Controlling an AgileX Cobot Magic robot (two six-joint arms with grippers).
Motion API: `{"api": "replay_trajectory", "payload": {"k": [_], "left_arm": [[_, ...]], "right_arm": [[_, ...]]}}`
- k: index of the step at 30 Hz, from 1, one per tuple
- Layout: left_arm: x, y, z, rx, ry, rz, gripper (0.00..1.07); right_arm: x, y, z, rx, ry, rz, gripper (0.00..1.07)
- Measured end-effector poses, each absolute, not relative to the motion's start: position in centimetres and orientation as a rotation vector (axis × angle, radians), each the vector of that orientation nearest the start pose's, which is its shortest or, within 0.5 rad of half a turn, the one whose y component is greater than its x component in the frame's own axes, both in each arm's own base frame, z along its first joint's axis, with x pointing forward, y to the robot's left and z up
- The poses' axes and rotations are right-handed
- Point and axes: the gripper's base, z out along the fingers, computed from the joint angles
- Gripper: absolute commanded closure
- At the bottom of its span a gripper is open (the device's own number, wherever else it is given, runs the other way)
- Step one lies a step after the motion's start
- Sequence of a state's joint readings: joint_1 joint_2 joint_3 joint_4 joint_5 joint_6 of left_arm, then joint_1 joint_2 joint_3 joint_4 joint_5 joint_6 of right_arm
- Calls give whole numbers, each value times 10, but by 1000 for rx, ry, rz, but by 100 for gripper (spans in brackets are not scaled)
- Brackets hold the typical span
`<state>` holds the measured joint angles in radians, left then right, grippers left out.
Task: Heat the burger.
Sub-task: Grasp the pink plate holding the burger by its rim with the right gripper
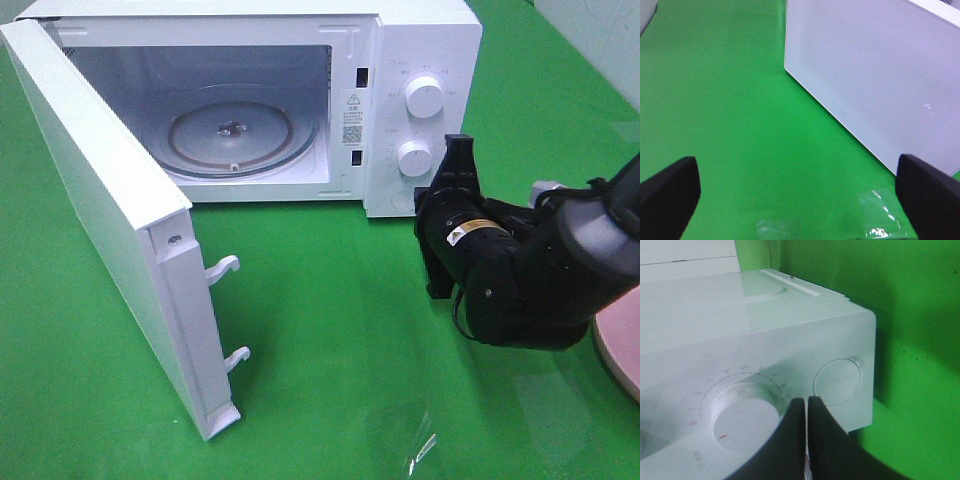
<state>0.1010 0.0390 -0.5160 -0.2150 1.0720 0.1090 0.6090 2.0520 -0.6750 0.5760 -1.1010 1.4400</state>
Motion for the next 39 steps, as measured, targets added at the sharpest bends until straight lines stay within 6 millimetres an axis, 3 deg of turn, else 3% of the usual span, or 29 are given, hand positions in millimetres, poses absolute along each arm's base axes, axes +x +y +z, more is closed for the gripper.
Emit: {"api": "replay_trajectory", "payload": {"k": [11,18,20,29,39], "left_arm": [[0,-17,282,17,2062,-130,9],[0,-17,282,17,2062,-130,9],[0,-17,282,17,2062,-130,9],[0,-17,282,17,2062,-130,9],[0,-17,282,17,2062,-130,9]], "right_arm": [[262,134,125,1293,1492,1195,104],[252,130,139,1267,1503,1209,103],[247,128,154,1202,1542,1187,103],[242,125,161,1146,1681,1094,103],[251,98,161,1047,1929,852,101]]}}
